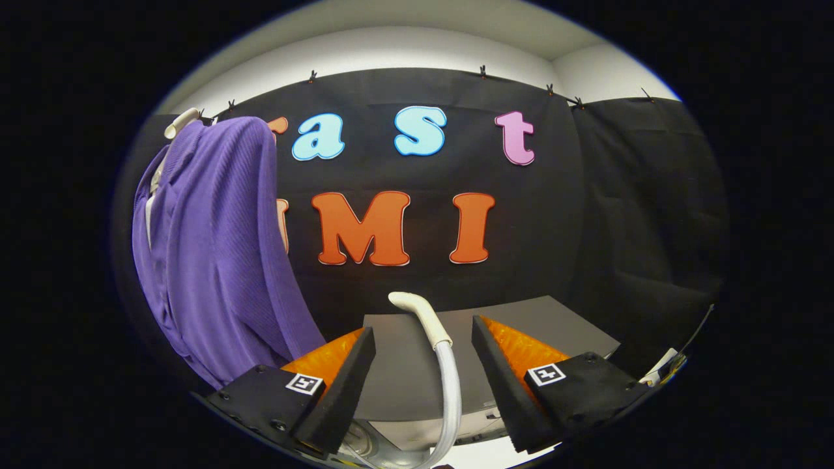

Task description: Iron the clothes twice with a garment steamer, once on the left side and once on the right side.

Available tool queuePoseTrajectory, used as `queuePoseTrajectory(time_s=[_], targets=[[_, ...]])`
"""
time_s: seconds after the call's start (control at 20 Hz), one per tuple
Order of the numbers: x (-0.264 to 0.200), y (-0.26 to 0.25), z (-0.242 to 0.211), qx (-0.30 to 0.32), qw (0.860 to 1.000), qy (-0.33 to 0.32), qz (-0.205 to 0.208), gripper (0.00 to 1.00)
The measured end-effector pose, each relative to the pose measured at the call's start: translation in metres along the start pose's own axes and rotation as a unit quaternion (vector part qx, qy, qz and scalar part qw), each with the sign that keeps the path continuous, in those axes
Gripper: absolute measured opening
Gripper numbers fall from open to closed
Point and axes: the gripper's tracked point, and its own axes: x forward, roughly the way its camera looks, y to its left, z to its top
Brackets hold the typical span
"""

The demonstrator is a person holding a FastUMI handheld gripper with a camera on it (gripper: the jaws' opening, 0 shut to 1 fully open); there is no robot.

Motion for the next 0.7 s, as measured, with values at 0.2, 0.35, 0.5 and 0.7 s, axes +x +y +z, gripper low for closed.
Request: queuePoseTrajectory(time_s=[0.2,0.35,0.5,0.7], targets=[[0.057,-0.009,-0.022,0.008,0.999,0.040,0.003,0.98],[0.094,-0.011,-0.037,0.046,0.996,0.075,0.013,0.99],[0.130,-0.026,-0.053,0.025,0.995,0.096,-0.007,0.99],[0.164,-0.031,-0.085,0.049,0.988,0.149,-0.006,0.99]])
